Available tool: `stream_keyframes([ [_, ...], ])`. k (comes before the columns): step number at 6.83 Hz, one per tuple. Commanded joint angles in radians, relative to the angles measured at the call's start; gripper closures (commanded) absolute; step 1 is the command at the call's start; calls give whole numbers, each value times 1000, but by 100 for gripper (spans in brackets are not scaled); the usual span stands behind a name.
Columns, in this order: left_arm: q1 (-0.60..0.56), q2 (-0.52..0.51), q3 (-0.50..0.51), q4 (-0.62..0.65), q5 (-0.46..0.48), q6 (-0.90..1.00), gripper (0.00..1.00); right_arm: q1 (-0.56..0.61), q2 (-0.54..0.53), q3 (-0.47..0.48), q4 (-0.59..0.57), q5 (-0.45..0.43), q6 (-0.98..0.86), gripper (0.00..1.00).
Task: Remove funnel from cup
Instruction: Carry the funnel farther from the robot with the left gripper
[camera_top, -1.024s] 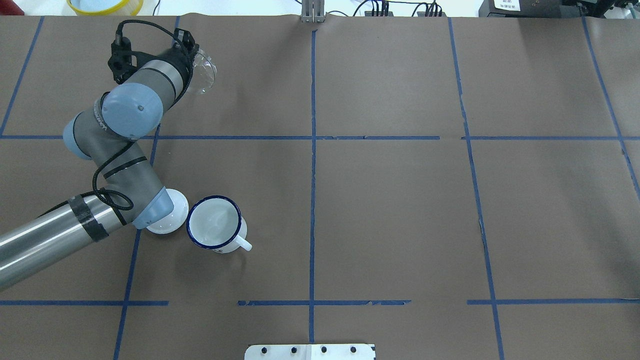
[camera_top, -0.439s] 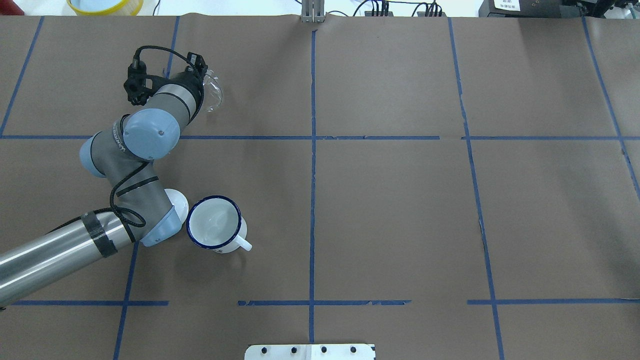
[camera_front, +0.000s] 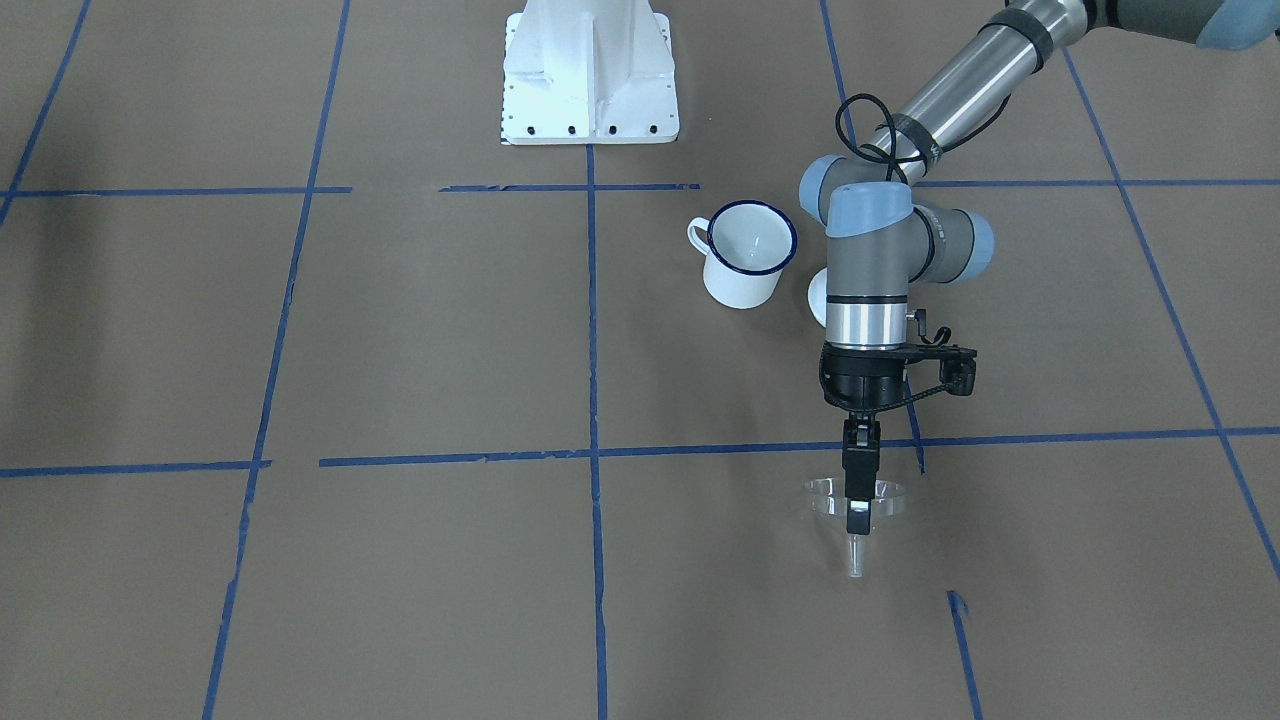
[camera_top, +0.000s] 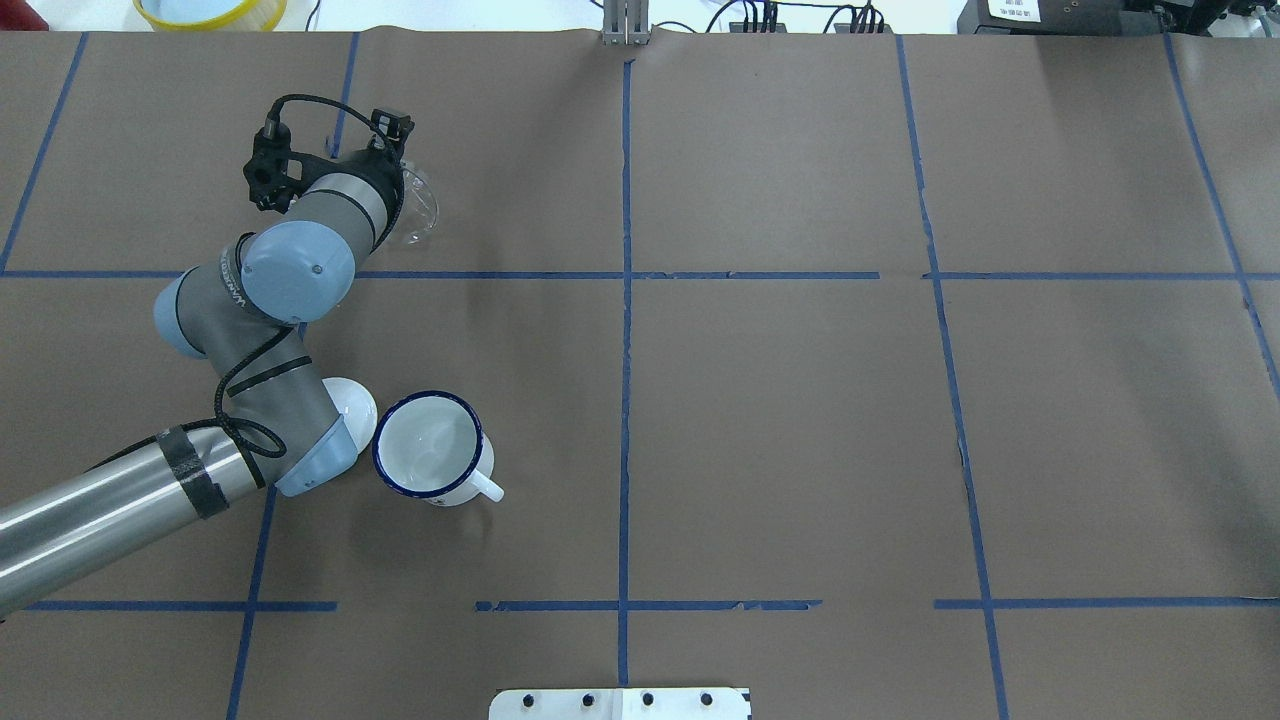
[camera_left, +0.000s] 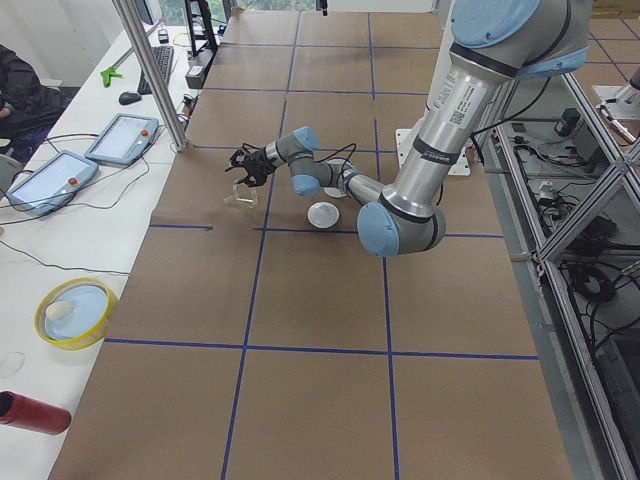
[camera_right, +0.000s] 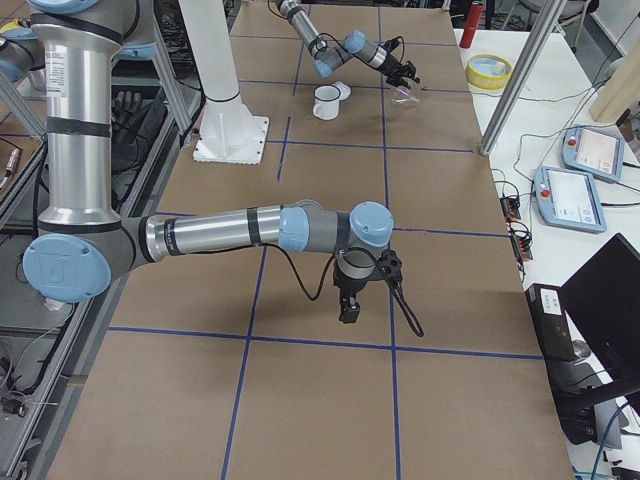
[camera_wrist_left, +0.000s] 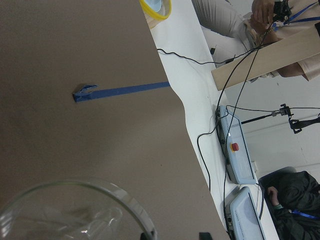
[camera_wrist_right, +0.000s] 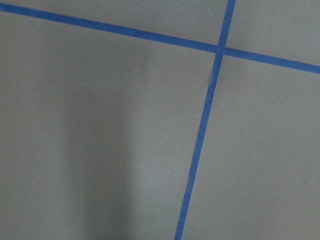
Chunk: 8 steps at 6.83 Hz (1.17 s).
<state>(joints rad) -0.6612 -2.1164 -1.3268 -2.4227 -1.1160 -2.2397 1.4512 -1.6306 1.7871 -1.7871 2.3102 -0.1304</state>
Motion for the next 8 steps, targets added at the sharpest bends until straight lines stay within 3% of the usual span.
stream_keyframes([
  [1, -1, 4, -18, 7, -51, 89, 0, 0, 0, 0, 0, 0, 0, 0],
  [3, -5, 44, -105, 121, -216, 196, 0, 0, 0, 0, 0, 0, 0, 0],
  [6, -14, 75, -256, 382, -393, 432, 0, 0, 0, 0, 0, 0, 0, 0],
  [8, -101, 160, -470, 537, -631, 664, 0, 0, 0, 0, 0, 0, 0, 0],
])
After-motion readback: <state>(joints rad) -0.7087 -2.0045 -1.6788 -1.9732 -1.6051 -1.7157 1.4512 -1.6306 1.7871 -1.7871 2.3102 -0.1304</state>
